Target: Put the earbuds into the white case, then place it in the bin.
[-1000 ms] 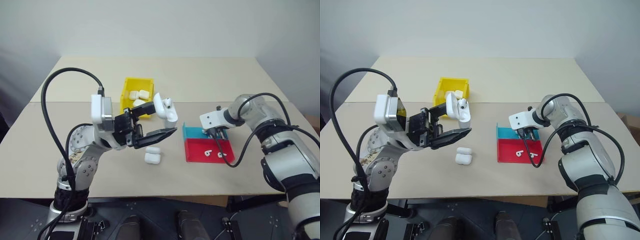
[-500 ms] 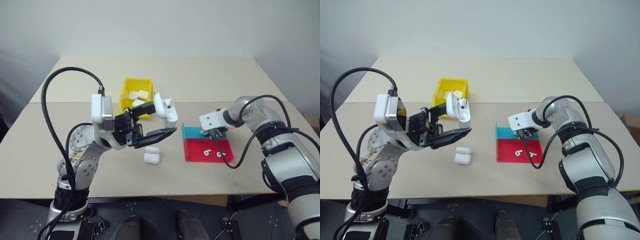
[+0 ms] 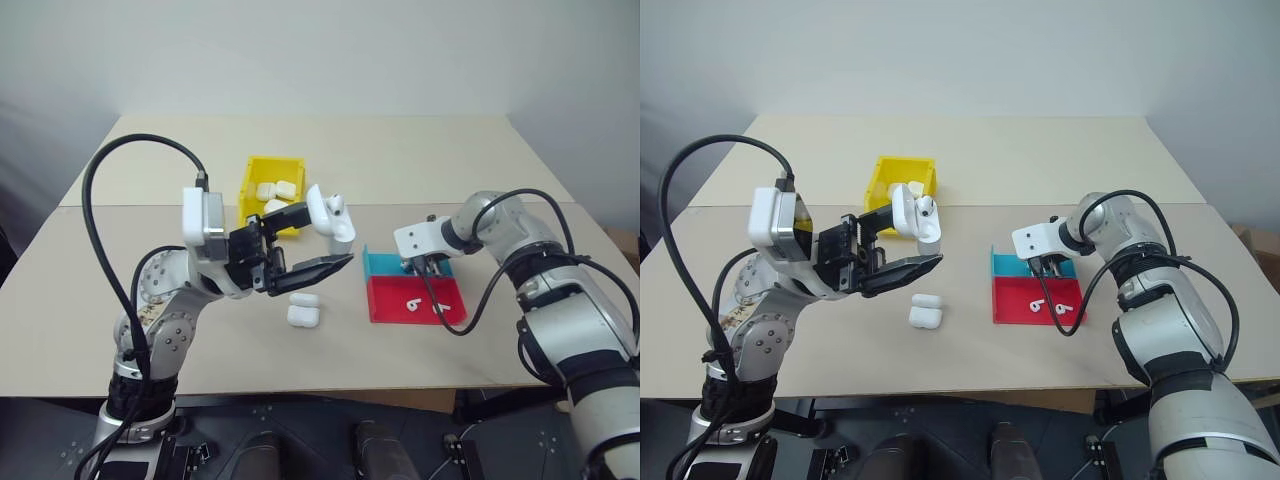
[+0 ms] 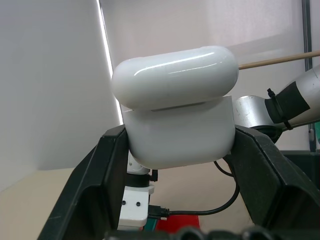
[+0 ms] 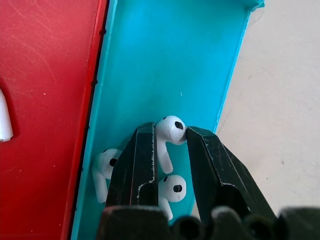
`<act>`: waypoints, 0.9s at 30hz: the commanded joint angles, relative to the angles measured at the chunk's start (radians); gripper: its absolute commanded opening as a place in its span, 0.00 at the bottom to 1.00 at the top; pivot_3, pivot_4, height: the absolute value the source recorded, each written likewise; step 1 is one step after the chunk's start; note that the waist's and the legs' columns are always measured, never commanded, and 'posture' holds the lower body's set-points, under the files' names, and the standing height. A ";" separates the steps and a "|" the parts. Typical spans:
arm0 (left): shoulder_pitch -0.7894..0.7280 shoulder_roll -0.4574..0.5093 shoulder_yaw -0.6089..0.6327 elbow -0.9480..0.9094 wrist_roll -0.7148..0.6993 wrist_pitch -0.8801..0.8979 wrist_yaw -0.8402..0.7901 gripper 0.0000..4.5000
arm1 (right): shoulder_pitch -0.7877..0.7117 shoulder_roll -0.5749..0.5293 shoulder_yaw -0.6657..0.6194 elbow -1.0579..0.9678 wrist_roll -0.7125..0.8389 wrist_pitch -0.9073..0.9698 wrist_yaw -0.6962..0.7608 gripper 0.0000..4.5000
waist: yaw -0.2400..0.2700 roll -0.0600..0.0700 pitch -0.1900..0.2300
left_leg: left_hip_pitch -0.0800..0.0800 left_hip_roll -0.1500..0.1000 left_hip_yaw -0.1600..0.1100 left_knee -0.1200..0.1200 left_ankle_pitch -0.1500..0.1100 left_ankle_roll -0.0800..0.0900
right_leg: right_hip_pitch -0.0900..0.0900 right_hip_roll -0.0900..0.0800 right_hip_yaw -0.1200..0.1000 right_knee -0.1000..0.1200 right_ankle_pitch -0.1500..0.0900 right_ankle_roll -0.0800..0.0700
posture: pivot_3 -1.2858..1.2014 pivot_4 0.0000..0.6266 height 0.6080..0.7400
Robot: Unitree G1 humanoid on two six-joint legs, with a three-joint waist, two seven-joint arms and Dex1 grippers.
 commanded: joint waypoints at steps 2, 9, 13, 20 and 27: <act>-0.016 0.000 0.002 -0.023 -0.015 -0.007 0.002 0.63 | 0.001 -0.010 -0.064 -0.049 0.052 0.042 -0.006 0.15 | 0.001 0.000 0.000 | 0.000 0.000 0.000 0.000 0.000 0.000 | 0.000 0.000 0.000 0.000 0.000 0.000 | 0.52 0.24 1.00; -0.031 -0.015 -0.008 -0.001 -0.025 -0.004 -0.008 0.63 | 0.251 -0.097 -0.347 -0.700 0.374 0.446 0.052 0.15 | 0.012 0.000 0.000 | -0.003 0.000 -0.005 0.000 0.000 0.000 | -0.002 0.000 -0.001 0.000 0.000 0.000 | 0.52 0.24 1.00; -0.053 -0.020 -0.016 0.032 -0.036 -0.001 -0.036 0.63 | 0.434 -0.071 -0.634 -1.223 0.751 0.955 -0.062 0.15 | 0.027 0.000 0.000 | -0.005 0.001 -0.007 0.000 0.000 0.000 | -0.003 0.000 -0.002 0.000 0.000 0.000 | 0.52 0.24 1.00; -0.097 -0.029 -0.025 0.084 -0.045 0.002 -0.078 0.63 | 0.507 0.084 -0.957 -1.593 1.408 1.376 -0.410 0.15 | 0.029 0.000 0.000 | -0.002 0.000 -0.007 0.001 0.000 0.000 | 0.000 0.001 -0.001 0.000 0.000 0.000 | 0.52 0.24 1.00; -0.110 -0.039 -0.031 0.090 -0.041 0.001 -0.086 0.63 | 0.553 0.108 -0.905 -1.714 1.847 1.372 -0.704 0.15 | 0.024 0.000 0.000 | -0.003 0.000 -0.004 0.001 0.000 0.000 | 0.000 0.002 -0.001 0.000 -0.001 0.001 | 0.52 0.24 1.00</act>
